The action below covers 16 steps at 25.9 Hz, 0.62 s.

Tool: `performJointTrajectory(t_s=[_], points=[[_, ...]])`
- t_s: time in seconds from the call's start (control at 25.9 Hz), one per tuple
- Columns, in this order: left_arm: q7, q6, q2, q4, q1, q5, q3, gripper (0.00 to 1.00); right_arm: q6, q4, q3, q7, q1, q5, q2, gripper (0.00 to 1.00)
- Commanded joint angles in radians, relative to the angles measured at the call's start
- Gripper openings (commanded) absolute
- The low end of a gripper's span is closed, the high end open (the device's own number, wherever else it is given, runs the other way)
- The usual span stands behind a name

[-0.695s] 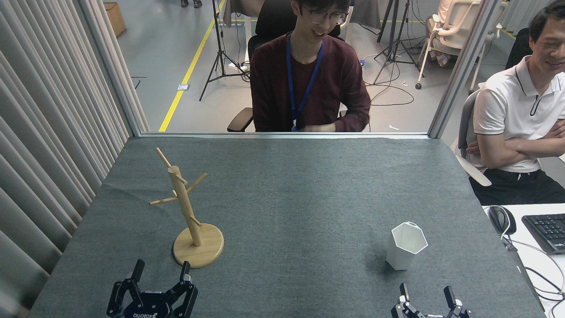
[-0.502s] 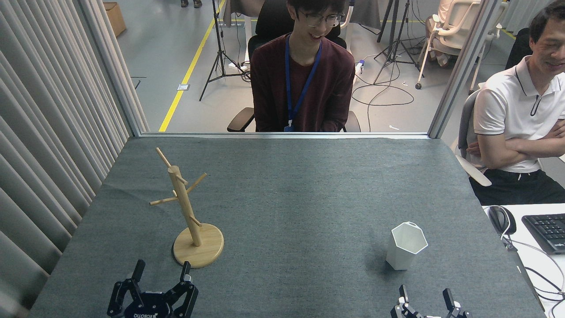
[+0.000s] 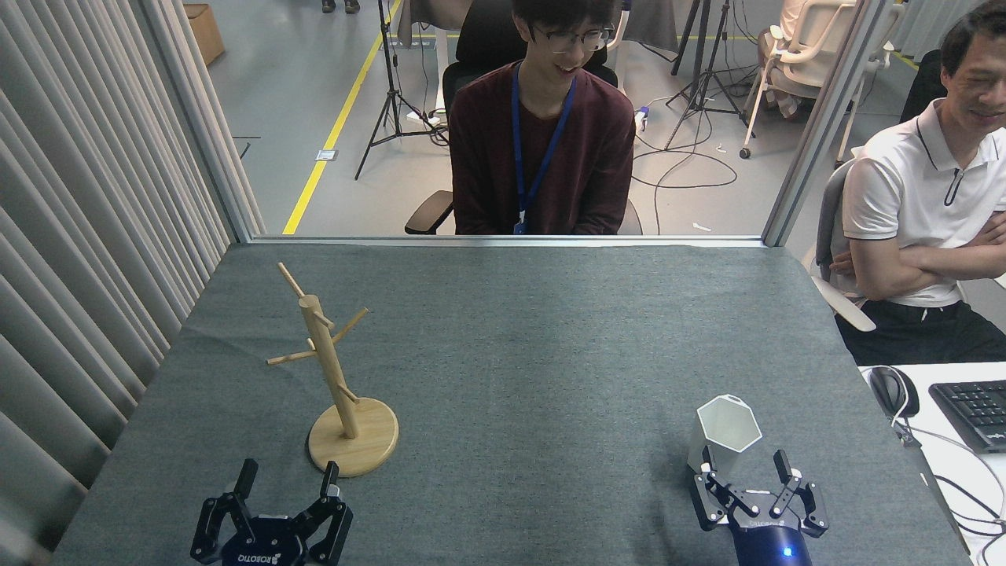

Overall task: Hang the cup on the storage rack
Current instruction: 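Reach the right gripper to the white hexagonal cup and grasp it, then lift the cup with the right gripper and carry it toward the left gripper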

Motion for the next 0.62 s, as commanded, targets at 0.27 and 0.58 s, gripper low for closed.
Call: performJointTrajectory(t_s=[0.27,0.58], points=[[0.0,0.0,0.003,0.0,0.005,0.0,0.005,1.0,-0.001,0.095,0.044,-0.004,-0.081,0.001,-0.012,0.99],[0.0,0.0,0.003,0.0,0.001,0.0,0.005,1.0,0.001,0.166,0.044,-0.008,-0.128,0.0,-0.013,0.99]])
